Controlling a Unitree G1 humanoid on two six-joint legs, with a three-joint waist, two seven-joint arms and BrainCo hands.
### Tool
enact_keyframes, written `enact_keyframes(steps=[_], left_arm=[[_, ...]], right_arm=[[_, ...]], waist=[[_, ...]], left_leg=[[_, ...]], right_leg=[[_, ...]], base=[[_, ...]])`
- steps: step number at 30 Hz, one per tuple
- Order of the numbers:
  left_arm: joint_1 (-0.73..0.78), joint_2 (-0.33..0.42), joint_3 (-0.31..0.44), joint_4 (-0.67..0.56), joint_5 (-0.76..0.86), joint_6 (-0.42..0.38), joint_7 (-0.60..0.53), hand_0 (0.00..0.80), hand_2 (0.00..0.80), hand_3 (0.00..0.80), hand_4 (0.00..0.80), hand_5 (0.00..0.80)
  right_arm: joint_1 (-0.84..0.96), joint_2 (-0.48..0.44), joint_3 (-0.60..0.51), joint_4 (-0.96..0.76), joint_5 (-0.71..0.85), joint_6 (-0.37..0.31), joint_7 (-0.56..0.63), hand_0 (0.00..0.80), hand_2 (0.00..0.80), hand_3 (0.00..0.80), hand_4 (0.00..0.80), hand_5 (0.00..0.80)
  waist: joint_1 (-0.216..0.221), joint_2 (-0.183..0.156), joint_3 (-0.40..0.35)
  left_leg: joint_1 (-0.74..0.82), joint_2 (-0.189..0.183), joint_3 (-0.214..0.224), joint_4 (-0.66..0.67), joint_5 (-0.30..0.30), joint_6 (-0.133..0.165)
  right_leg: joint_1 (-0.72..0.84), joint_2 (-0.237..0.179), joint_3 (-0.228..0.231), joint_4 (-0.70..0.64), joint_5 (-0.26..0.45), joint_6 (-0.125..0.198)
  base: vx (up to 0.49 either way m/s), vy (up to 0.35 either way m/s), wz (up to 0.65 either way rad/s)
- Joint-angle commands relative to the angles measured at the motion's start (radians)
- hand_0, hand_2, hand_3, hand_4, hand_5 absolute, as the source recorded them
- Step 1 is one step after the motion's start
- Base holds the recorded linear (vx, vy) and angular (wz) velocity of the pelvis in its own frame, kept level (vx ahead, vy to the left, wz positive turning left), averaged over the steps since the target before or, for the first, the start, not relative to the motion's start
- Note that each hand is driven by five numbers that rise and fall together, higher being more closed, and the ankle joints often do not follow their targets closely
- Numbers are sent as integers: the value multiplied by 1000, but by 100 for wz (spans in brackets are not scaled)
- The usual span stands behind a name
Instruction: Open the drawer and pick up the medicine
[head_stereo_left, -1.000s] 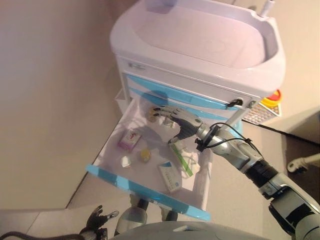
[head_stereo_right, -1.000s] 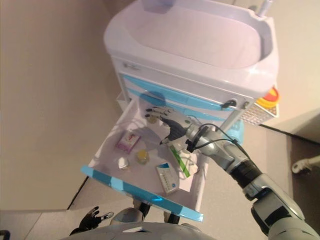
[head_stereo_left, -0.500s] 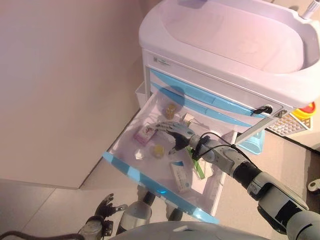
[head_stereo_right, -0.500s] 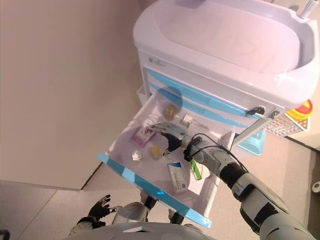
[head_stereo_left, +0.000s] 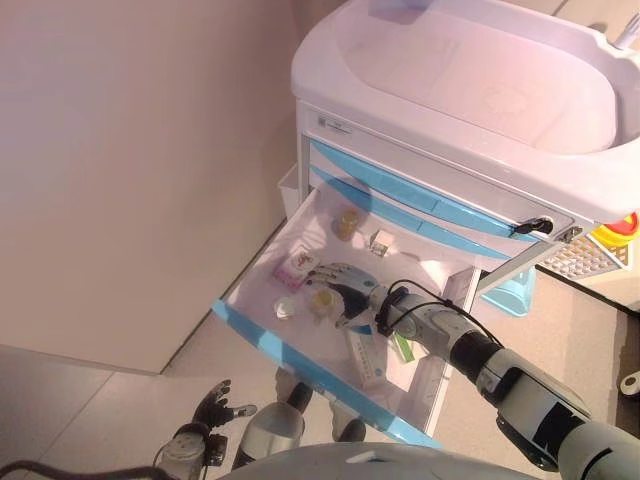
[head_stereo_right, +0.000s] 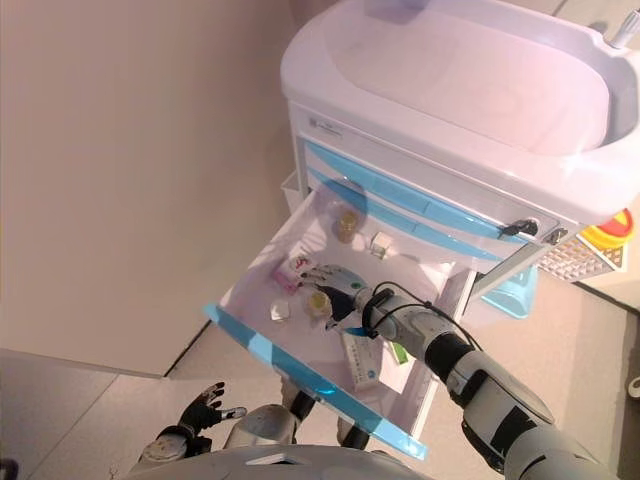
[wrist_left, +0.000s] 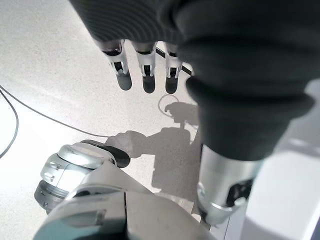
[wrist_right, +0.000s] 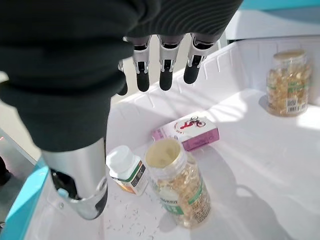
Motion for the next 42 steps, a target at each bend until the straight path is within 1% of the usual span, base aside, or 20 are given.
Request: enact_keyframes(steps=[1,11,17,21,26,34,42], left_arm=[[-31,15,-29,66,39,-34,-4,0,0,0,0,0],[-31,17,-24,75,56,-46,-11,0,0,0,0,0],[-31,17,-30,78,55,-53,-12,0,0,0,0,0],[-30,17,-32,78,54,-56,-10,0,0,0,0,0],[-27,18,-36,73,55,-53,-10,0,0,0,0,0],[-19,15,-46,64,52,-57,-12,0,0,0,0,0],[-20,17,-59,61,46,-57,-14,0,0,0,0,0]], right_arm=[[-29,24,41,-19,-3,-2,-46,0,0,0,0,0],[-8,34,43,27,-35,8,-66,0,0,0,0,0],[-5,41,44,65,-69,57,-85,0,0,0,0,0],[-10,46,44,90,-87,79,-105,0,0,0,0,0],[-17,47,42,100,-87,89,-116,0,0,0,0,0],[-26,61,42,130,-139,111,-160,0,0,0,0,0],[-52,79,48,154,-152,114,-186,0,0,0,0,0]], waist=[[21,-18,-15],[26,-19,-18],[30,-17,-17],[34,-17,-16],[38,-17,-15],[49,-8,-12],[63,-4,-6]], left_leg=[[-25,-43,-1,15,-74,-8],[-28,-43,-10,14,-70,-9],[-30,-43,-12,13,-68,-8],[-31,-44,-16,11,-66,-9],[-32,-46,-21,11,-65,-10],[-34,-48,-28,12,-62,-8],[-28,-51,-34,8,-63,-8]], right_leg=[[-17,-6,3,135,-83,20],[-16,-5,-5,135,-85,19],[-17,-4,-7,135,-84,19],[-17,-3,-8,131,-82,19],[-17,-4,-11,131,-82,20],[-15,-5,-17,129,-79,21],[-11,-6,-21,129,-81,21]], base=[[23,-14,9],[9,-3,2],[0,0,0],[0,0,0],[0,0,0],[0,0,0],[8,6,3]])
